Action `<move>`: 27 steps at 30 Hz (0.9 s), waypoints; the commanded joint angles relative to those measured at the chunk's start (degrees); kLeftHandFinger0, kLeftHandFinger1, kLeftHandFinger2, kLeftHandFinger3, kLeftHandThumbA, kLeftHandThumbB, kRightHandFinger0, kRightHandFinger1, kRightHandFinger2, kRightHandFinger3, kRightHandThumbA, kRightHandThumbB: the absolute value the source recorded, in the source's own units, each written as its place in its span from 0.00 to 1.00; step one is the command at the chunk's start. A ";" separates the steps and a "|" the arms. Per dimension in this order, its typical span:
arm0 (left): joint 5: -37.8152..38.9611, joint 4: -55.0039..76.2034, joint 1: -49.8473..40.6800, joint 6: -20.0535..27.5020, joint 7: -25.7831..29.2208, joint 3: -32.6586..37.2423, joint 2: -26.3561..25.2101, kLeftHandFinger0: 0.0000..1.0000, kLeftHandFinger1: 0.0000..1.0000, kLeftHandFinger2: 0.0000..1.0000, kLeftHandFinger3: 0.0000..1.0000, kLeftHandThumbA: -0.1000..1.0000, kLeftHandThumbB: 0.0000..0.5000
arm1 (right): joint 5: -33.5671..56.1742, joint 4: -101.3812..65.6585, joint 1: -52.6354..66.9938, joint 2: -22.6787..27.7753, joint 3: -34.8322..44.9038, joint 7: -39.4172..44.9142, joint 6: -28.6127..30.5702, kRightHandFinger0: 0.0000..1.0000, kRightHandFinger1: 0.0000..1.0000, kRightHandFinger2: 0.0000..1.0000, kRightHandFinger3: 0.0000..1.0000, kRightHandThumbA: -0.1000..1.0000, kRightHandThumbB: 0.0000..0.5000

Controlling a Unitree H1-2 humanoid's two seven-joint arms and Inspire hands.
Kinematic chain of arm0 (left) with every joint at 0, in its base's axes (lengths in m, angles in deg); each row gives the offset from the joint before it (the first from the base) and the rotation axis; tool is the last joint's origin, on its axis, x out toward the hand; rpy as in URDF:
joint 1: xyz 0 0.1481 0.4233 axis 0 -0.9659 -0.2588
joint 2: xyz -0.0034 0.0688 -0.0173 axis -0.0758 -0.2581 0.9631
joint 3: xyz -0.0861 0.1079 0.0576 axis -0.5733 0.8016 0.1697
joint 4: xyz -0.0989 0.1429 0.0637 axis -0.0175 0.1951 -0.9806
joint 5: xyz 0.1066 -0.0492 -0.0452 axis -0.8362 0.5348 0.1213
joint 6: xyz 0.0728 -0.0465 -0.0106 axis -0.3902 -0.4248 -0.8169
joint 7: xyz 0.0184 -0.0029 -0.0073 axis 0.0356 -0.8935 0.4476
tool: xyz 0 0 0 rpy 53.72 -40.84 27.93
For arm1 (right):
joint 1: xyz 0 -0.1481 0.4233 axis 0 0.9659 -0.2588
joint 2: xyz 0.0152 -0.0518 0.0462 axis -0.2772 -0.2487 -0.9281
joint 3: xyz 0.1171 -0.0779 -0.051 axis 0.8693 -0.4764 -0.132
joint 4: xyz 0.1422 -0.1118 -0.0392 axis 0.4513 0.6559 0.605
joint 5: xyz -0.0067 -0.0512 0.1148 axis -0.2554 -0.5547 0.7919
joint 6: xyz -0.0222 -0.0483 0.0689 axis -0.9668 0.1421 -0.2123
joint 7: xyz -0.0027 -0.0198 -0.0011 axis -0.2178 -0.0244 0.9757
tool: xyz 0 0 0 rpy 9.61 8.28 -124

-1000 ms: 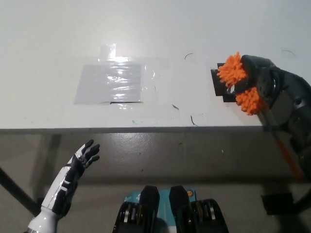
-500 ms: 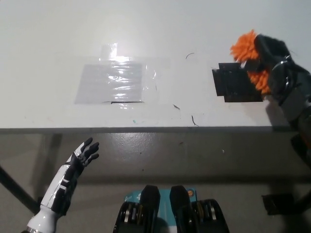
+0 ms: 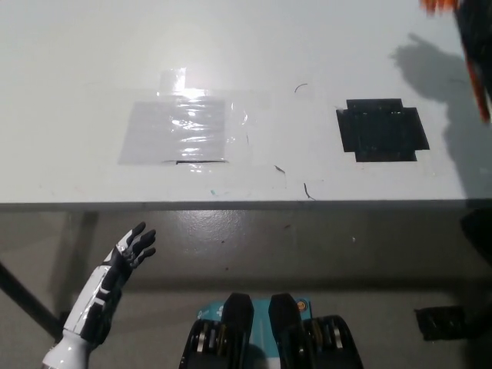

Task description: The robot uses it right hand to pick up an extended orange duster kept in the middle of the desk and presses its handle against the desk to collapse it

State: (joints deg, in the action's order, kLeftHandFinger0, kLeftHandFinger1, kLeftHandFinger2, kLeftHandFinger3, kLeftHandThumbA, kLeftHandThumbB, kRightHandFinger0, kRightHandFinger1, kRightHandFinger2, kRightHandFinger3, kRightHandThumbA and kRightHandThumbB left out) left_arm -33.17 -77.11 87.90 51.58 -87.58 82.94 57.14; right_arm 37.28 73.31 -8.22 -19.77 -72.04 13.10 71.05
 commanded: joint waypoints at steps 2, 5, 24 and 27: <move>0.87 2.15 0.09 1.28 -0.27 -0.10 -0.06 1.00 1.00 1.00 1.00 0.99 0.55 | 4.69 -8.86 -6.09 0.82 7.72 -11.46 7.34 0.00 0.34 0.74 0.82 0.00 0.28; 1.40 2.40 -1.10 1.34 -0.61 0.02 -0.05 1.00 1.00 1.00 1.00 0.98 0.54 | 5.53 -12.83 -4.17 -1.91 12.12 -17.03 8.39 0.00 0.23 0.64 0.63 0.00 0.29; 0.89 3.32 -2.31 0.86 0.07 -0.21 0.15 1.00 1.00 1.00 1.00 0.97 0.57 | 11.33 -6.39 -0.91 -11.47 17.09 -27.76 13.21 0.00 0.01 0.42 0.56 0.00 0.22; 0.98 3.53 -2.80 0.93 -0.11 -0.09 0.25 1.00 1.00 1.00 1.00 0.97 0.56 | 11.31 -4.06 -0.39 -12.31 17.27 -29.58 13.21 0.00 0.03 0.48 0.62 0.00 0.21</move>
State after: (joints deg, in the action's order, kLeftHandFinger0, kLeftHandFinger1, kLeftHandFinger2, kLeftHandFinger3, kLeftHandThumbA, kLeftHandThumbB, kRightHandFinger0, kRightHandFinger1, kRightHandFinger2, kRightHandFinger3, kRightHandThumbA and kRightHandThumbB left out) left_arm -32.67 -75.65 85.03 51.59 -87.57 83.05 57.69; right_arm 45.90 68.42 -6.11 -31.92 -55.66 -11.21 80.76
